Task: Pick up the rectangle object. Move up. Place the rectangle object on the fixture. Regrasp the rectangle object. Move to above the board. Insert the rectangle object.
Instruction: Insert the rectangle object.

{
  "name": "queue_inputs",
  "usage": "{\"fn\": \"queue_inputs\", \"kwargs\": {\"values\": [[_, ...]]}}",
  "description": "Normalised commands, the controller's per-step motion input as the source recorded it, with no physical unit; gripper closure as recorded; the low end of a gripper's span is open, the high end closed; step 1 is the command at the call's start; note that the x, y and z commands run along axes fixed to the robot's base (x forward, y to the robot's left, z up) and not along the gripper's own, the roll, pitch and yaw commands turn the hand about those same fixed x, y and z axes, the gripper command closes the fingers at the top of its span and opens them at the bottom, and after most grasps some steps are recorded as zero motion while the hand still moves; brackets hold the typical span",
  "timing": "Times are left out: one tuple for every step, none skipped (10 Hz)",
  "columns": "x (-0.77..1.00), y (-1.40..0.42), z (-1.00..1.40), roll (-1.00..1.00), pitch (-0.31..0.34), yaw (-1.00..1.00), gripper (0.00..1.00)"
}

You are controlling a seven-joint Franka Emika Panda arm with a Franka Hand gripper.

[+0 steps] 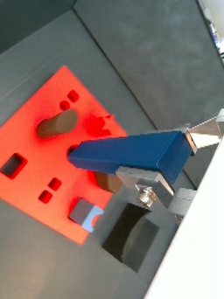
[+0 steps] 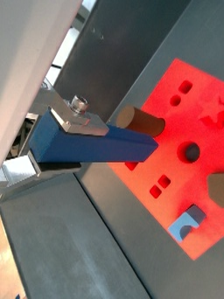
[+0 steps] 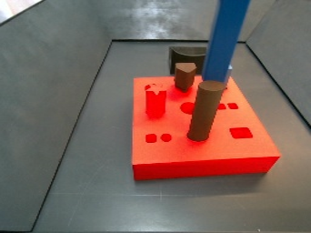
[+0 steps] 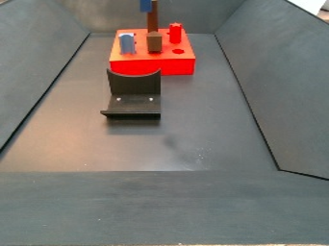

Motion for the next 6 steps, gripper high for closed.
{"fn": "queue_inputs", "kwargs": {"values": [[1.00,-0.03,-0.23,0.07,0.016,0.00,1.00],[1.00,-0.05,-0.15,0.06,0.000,0.00,1.00],[1.00,-0.06,-0.09,0.08,0.000,0.00,1.00],[1.00,-0.05,-0.09,0.13,0.000,0.00,1.00],[1.00,-0.02,-0.05,0.18,0.000,0.00,1.00],[0.93,0.00,0.00,0.11,0.000,0.21,1.00]]}}
